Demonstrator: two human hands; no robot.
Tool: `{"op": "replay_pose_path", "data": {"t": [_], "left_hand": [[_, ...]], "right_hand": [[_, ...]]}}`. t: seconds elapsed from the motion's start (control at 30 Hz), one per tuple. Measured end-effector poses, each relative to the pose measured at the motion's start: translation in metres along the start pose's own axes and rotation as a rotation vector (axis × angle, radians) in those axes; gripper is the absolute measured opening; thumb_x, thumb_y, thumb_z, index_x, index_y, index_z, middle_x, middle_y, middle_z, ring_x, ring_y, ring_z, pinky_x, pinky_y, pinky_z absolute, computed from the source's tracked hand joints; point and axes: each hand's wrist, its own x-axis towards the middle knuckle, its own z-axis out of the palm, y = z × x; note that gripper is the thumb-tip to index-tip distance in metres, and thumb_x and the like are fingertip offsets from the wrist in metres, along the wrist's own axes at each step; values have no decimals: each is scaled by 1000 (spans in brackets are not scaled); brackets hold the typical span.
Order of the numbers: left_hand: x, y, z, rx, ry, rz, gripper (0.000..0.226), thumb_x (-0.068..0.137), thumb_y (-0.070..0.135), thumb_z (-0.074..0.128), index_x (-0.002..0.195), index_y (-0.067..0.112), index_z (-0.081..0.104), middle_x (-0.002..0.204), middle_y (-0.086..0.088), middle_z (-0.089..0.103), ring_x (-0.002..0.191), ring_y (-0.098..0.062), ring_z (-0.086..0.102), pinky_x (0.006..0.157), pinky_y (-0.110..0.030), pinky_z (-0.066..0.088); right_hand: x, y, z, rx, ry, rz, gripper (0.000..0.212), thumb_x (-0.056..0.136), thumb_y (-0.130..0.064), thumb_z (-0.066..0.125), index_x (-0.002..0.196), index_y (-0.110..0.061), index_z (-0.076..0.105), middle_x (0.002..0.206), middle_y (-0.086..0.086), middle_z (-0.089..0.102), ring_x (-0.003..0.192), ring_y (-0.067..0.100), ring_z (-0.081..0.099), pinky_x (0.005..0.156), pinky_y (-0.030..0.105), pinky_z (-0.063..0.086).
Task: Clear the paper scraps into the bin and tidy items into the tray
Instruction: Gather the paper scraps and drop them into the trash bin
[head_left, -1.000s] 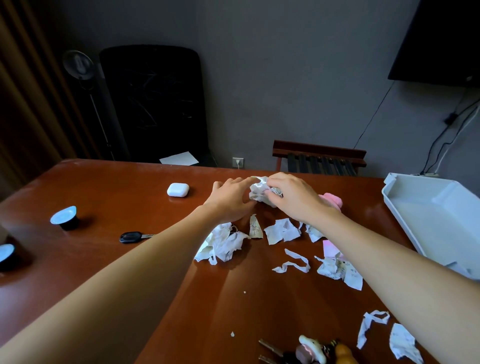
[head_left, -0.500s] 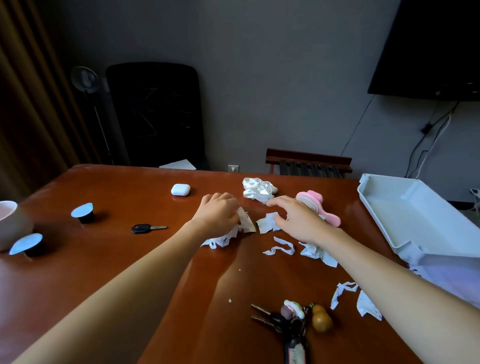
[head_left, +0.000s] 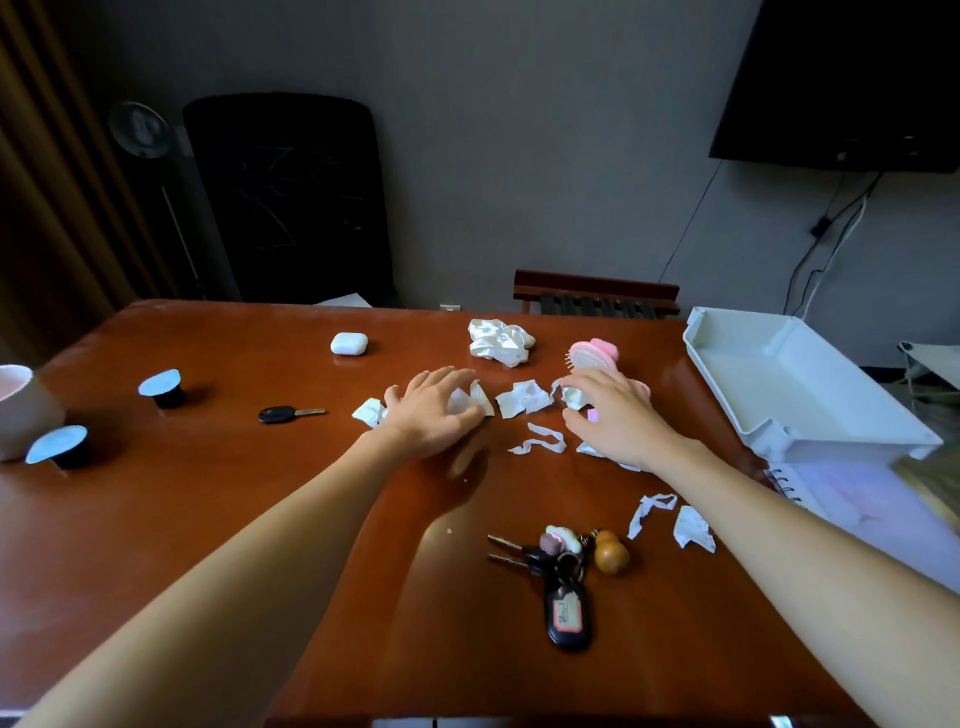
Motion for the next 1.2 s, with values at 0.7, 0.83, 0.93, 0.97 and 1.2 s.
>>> {"op": "replay_pose_path", "data": {"t": [0.7, 0.83, 0.93, 0.97, 1.2], "left_hand": [[-1, -5, 23, 122, -3, -44, 79, 86, 78, 34, 153, 44, 9, 165, 0, -3, 150, -33, -8, 111, -67, -13], [7, 4, 28, 70, -18, 65, 78, 89, 72, 39, 154, 42, 9, 165, 0, -2, 151, -30, -6, 117, -60, -8], [16, 10, 31, 49, -27, 124, 76, 89, 70, 43, 153, 45, 11, 165, 3, -3, 151, -29, -7, 115, -61, -9], [19, 12, 31, 36, -25, 149, 73, 90, 66, 46, 153, 45, 14, 165, 3, -2, 151, -29, -7, 115, -62, -8], [39, 25, 44, 43, -25, 290, 57, 95, 49, 46, 148, 49, 27, 164, 8, 3, 151, -28, -7, 110, -71, -8]], "right_hand": [[-3, 22, 25, -30, -130, 28, 63, 98, -53, 38, 154, -33, 19, 164, -7, 7, 151, 20, 1, 122, 49, 10], [7, 13, 23, 41, -71, 2, 57, 98, -48, 44, 151, -32, 29, 161, -8, 21, 148, 19, 18, 116, 44, 24], [14, 8, 22, 123, -72, -22, 53, 99, -41, 47, 149, -33, 33, 160, -11, 24, 146, 16, 26, 111, 38, 35], [17, 6, 22, 144, -77, -26, 52, 99, -39, 47, 148, -33, 34, 160, -11, 23, 145, 15, 28, 107, 35, 39], [22, 7, 23, 222, 11, -101, 44, 97, -19, 51, 138, -33, 46, 148, -14, 39, 119, 10, 53, 76, 14, 46]]}}
